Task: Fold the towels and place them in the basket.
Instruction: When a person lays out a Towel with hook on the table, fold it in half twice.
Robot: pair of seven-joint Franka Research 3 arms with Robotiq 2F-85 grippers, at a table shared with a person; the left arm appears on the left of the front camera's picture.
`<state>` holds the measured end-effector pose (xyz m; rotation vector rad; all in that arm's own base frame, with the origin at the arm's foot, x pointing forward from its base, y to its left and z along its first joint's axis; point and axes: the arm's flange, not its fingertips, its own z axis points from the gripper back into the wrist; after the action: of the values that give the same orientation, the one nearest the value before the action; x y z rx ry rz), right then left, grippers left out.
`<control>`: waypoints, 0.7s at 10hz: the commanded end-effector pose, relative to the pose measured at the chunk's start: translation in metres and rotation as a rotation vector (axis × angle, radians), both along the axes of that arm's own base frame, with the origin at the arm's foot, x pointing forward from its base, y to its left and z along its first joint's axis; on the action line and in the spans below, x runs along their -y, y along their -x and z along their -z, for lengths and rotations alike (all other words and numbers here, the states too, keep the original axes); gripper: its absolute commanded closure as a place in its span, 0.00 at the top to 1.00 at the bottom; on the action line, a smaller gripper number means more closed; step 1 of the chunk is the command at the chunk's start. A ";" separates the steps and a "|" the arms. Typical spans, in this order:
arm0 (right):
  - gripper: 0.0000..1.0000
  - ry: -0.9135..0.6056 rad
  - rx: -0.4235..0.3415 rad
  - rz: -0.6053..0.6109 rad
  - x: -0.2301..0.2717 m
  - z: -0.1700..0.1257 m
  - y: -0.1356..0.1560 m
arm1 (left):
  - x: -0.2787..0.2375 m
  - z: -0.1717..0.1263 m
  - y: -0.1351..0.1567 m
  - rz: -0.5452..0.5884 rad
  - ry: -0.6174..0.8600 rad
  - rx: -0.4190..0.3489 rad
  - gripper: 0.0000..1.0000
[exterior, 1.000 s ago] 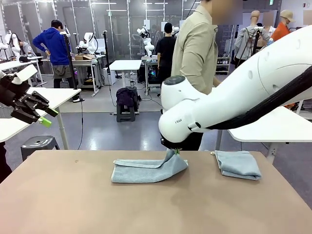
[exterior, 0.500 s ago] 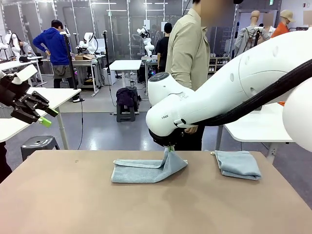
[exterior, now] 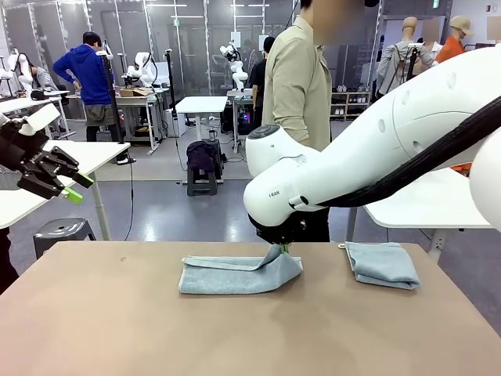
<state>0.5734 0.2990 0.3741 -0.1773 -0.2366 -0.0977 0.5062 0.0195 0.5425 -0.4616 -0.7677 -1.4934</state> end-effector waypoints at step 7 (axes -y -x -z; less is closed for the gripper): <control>0.02 -0.018 -0.061 0.141 0.035 0.049 0.019 | -0.001 -0.001 0.001 0.005 -0.014 0.001 0.67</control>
<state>0.5559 0.2648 0.3305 -0.2012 -0.1501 -0.1913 0.5062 0.0196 0.5425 -0.4616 -0.7677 -1.4933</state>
